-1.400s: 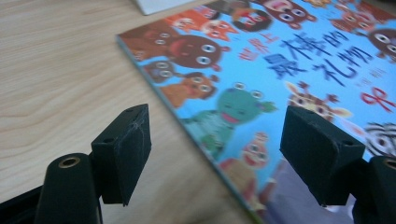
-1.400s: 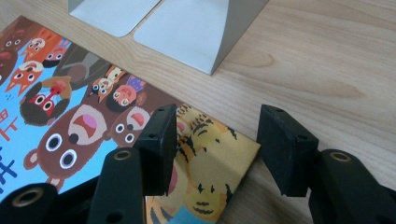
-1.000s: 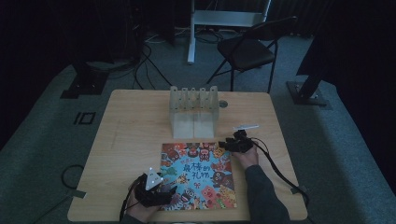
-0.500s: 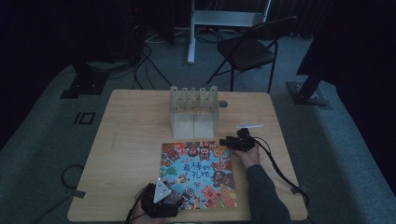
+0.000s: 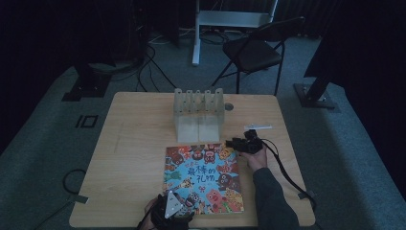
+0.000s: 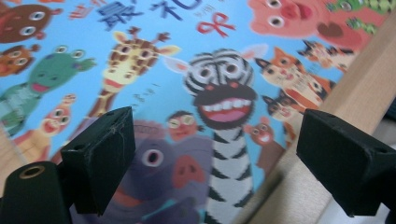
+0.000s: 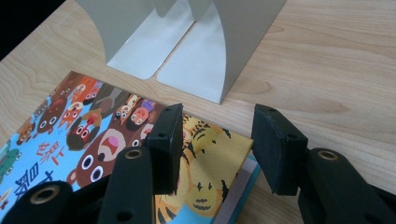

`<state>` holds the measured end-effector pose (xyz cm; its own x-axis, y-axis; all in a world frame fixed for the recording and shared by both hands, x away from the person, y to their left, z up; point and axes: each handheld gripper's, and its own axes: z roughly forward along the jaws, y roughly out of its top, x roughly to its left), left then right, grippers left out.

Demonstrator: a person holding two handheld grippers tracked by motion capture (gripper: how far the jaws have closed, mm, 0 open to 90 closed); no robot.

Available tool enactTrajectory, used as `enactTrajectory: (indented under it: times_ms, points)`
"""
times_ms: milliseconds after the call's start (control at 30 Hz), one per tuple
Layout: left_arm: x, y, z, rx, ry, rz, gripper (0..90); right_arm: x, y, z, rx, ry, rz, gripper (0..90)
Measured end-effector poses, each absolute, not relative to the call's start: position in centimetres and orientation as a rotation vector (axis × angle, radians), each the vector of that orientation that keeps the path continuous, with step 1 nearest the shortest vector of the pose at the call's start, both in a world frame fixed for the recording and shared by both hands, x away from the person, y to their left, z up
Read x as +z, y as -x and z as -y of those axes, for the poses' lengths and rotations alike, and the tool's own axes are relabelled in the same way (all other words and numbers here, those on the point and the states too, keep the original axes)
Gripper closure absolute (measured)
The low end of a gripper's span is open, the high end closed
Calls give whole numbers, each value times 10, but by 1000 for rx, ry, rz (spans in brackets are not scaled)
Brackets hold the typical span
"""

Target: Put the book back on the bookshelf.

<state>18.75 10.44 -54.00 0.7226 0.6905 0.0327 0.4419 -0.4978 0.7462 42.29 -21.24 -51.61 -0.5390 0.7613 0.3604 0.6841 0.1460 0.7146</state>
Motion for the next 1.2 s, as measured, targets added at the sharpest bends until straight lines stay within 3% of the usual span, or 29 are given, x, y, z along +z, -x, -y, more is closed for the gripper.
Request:
enactTrajectory:
  times_ms: [667,1200]
  points:
    - [-543,-185,-83,539,-2212,-825,46,-505,-422,213,1393,-1458,-2300,539]
    - [-542,-185,-82,565,-2186,-817,69,-492,-420,209,1383,-1409,-2298,540]
